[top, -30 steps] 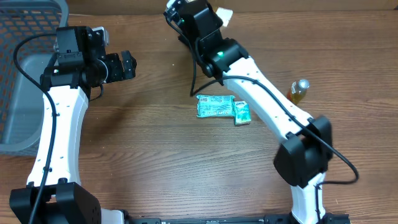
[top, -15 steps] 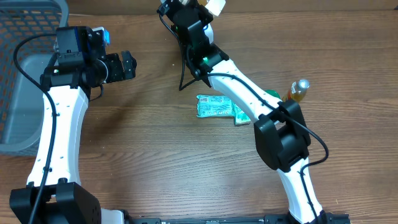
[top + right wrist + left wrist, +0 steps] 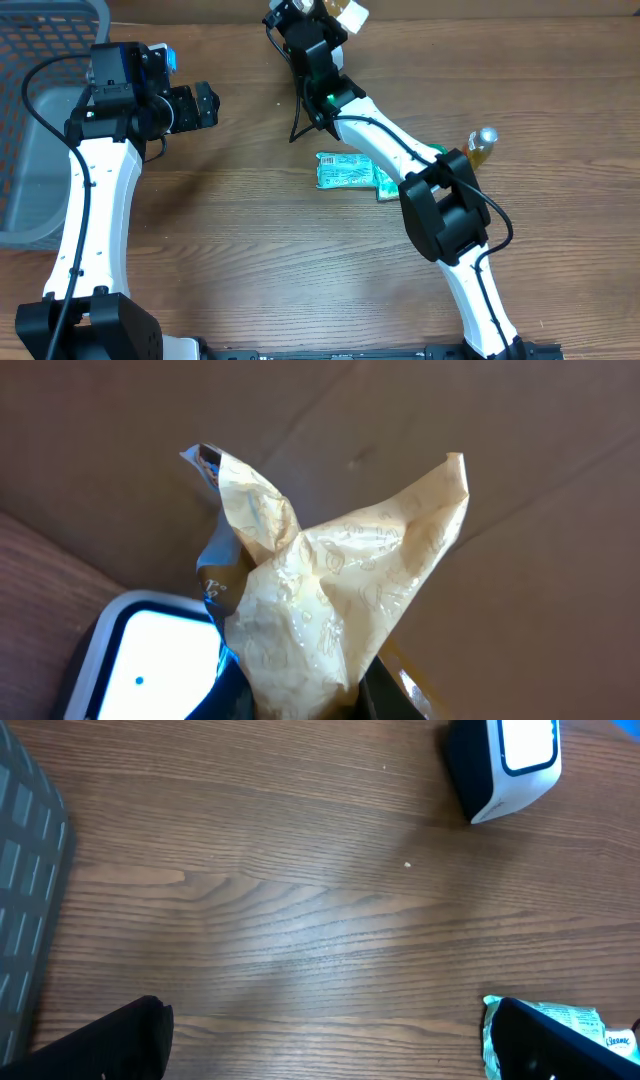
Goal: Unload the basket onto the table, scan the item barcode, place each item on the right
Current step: 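Lower the Pantree bag back to the table centre with the right gripper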
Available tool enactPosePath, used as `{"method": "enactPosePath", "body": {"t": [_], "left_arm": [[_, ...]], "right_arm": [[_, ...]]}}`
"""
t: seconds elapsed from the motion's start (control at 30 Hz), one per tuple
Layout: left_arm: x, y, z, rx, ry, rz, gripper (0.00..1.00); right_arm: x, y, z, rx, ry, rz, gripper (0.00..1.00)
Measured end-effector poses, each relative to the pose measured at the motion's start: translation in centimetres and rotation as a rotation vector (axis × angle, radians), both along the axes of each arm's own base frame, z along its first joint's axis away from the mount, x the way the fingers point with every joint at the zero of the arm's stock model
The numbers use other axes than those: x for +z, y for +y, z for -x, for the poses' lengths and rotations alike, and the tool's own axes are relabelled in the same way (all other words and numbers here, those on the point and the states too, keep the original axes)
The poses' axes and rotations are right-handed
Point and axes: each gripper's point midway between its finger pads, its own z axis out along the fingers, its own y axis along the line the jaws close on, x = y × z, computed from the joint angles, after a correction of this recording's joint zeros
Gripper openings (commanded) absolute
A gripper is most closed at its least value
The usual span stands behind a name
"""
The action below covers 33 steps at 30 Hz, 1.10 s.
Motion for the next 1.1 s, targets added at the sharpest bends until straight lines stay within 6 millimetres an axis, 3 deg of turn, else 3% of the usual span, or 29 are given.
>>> {"method": "enactPosePath", "body": {"t": [0.3,0.73,0.83,0.93,1.1], "left_arm": [[0.0,0.0,0.0,0.0,0.0,0.0,0.99],[0.0,0.0,0.0,0.0,0.0,0.0,1.0],[0.0,0.0,0.0,0.0,0.0,0.0,0.99],[0.0,0.0,0.0,0.0,0.0,0.0,0.99],[0.0,0.0,0.0,0.0,0.0,-0.001,0.99]], "right_arm": [[-2.7,0.0,0.3,0.0,0.091,-0.077,0.04],[-2.6,-1.1,0.1,-0.041,0.094,-0.14,0.04],[-1.9,-1.4,0.8,-0.048,0.128,-0.143,0.04],[0.0,-1.6,2.3,-0.03,0.187,-0.183,0.04],[3.8,-1.5,6.5,0.034,0.325,-0.328,0.04]]}}
